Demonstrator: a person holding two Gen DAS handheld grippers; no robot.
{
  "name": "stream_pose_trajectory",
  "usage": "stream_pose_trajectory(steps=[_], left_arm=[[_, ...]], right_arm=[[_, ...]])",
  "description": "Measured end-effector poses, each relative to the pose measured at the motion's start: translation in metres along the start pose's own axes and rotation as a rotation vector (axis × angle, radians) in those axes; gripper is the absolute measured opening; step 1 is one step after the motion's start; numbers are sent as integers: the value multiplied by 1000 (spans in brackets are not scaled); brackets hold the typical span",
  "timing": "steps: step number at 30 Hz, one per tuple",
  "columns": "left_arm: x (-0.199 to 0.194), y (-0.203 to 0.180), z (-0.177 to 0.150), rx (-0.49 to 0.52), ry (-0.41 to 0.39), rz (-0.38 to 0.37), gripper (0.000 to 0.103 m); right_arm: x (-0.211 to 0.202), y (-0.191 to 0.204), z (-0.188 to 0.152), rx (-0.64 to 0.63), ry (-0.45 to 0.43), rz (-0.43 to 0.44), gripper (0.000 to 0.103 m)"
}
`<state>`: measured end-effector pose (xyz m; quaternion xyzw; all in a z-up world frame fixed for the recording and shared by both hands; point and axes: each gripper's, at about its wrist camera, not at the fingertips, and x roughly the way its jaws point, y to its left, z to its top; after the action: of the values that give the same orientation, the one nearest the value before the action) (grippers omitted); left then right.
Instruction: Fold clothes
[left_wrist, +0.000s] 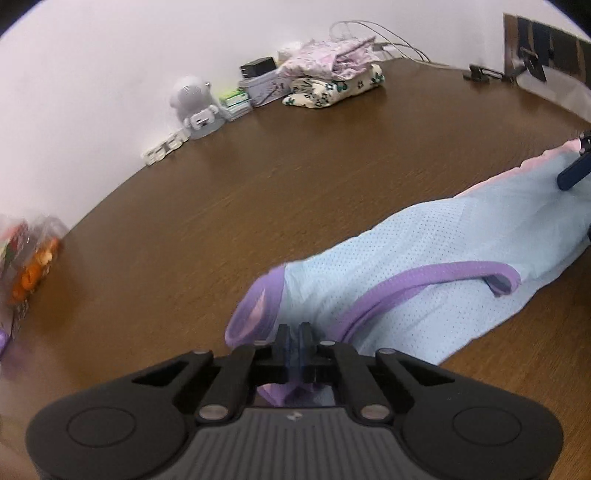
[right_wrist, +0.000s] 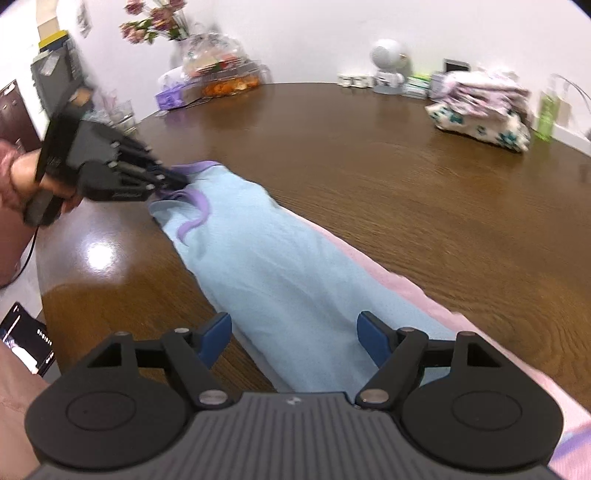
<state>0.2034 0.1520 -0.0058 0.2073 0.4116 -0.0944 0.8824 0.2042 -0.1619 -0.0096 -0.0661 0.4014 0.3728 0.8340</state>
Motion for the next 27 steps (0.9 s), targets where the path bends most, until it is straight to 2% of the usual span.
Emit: stream_pose_trajectory(steps=[4,6,8,10,12,14,16,19,22,27], left_arm=[[-9,-5,-9,-4,0,14,2],[-12,-5,-5,-16,2,17,7],[-18,-2,1,-33,-30,34,14],[-19,-1,8,-41,-60,35,15],[-16,-4,14,-39,-78,27,15],[-5,-12,15,-9,-59,11,15],[0,-18,10,11,-60,29,14],[-3,-21,2,-14,-63,51,14],[-9,-26,-9,-17,-74,70,11],[-27,-42,-27,-55,-68,95,10]], right_arm=[[-13,-9,-9,46,-39,-56,76],[-22,-13,-15,59,-62,-114,76],[-29,-18,-21,68,-68,-171,76],[-32,-25,-25,84,-71,-201,76],[-29,-28,-25,80,-81,-210,76],[-21,-20,-24,39,-74,-202,76],[-14,-11,-23,-11,-61,-184,76],[-10,-11,-31,-51,-47,-219,77],[-21,-27,-43,6,-53,-239,78],[-35,-37,-58,8,-60,-245,79]])
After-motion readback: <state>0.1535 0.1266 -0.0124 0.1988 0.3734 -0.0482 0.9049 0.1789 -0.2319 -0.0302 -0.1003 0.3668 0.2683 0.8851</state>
